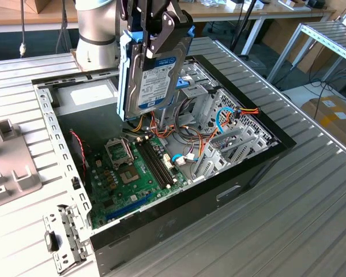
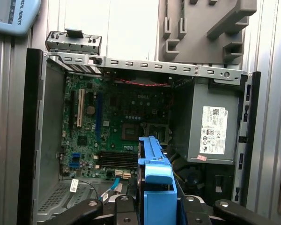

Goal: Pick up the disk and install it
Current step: 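Pick up the disk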

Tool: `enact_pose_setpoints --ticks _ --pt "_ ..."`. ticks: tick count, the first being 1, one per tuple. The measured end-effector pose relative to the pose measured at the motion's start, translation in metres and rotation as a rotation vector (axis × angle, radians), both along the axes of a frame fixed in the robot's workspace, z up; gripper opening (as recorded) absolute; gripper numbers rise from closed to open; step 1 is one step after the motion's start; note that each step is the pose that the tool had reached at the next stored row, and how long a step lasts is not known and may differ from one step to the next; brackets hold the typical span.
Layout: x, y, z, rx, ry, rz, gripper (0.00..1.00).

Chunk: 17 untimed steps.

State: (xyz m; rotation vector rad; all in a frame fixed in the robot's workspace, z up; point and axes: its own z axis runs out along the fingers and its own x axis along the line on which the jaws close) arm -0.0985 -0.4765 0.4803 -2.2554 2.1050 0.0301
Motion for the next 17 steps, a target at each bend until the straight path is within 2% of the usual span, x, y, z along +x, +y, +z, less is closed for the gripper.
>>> enact_pose_setpoints --ticks 17 --pt "0.0000 -0.0088 0.0000 0.0000 0.0001 0.000 0.37"
